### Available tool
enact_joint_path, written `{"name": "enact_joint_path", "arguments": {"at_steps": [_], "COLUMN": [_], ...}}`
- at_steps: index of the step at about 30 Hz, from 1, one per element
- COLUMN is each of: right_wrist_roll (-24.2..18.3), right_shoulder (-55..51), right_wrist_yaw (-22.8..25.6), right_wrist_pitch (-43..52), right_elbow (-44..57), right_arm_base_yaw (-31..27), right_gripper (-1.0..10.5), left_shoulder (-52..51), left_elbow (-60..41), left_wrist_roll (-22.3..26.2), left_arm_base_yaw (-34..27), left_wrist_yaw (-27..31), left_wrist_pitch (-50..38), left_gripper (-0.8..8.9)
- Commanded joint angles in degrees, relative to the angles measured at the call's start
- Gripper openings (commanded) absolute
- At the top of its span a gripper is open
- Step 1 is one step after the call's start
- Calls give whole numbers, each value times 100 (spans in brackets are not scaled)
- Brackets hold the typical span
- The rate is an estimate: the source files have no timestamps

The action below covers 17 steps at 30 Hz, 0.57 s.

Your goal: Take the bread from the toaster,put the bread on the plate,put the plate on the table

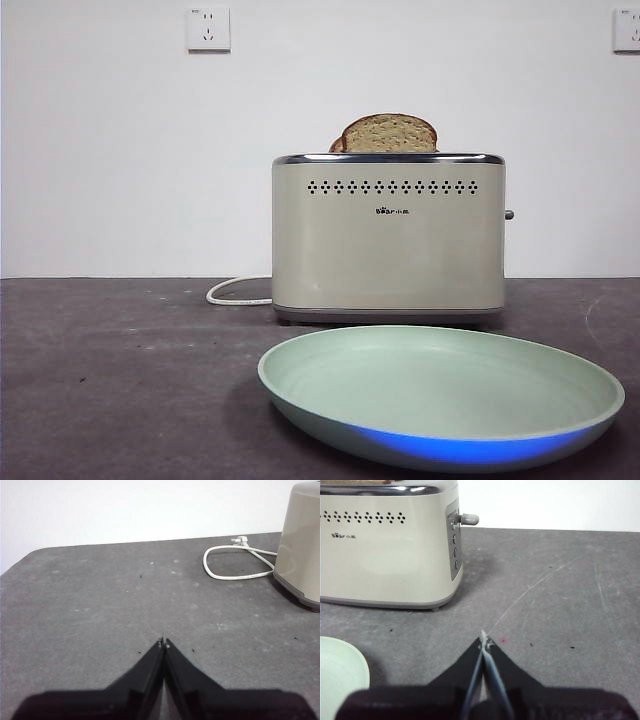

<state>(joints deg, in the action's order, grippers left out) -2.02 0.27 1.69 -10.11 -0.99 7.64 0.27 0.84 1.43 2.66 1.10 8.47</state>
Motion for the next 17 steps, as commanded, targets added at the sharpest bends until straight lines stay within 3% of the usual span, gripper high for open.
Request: {"name": "enact_joint_path", "arguments": {"at_steps": [1, 5, 10, 17], "right_wrist_roll": [337, 1215, 1788, 1985], "right_shoulder": [-17, -13, -2, 225], "right_wrist_yaw": [-4, -20, -66, -485], "right_wrist_pitch": [28, 39, 160, 142], "right_elbow": [63, 63, -31, -553], "right_arm_base_yaw": [-4, -4, -2, 2], "right_gripper": [2, 2, -9, -12], "left_shoulder": [-15, -15, -15, 20], "left_elbow": [-63, -57, 103, 763], "left_wrist_roll": [-44, -87, -603, -970], "left_arm_base_yaw": [-13, -13, -13, -11], "left_wrist_yaw": [-15, -306, -732, -1241], "left_wrist_pitch": [-28, -31, -24, 192], "left_gripper": [-4, -4, -7, -7]}}
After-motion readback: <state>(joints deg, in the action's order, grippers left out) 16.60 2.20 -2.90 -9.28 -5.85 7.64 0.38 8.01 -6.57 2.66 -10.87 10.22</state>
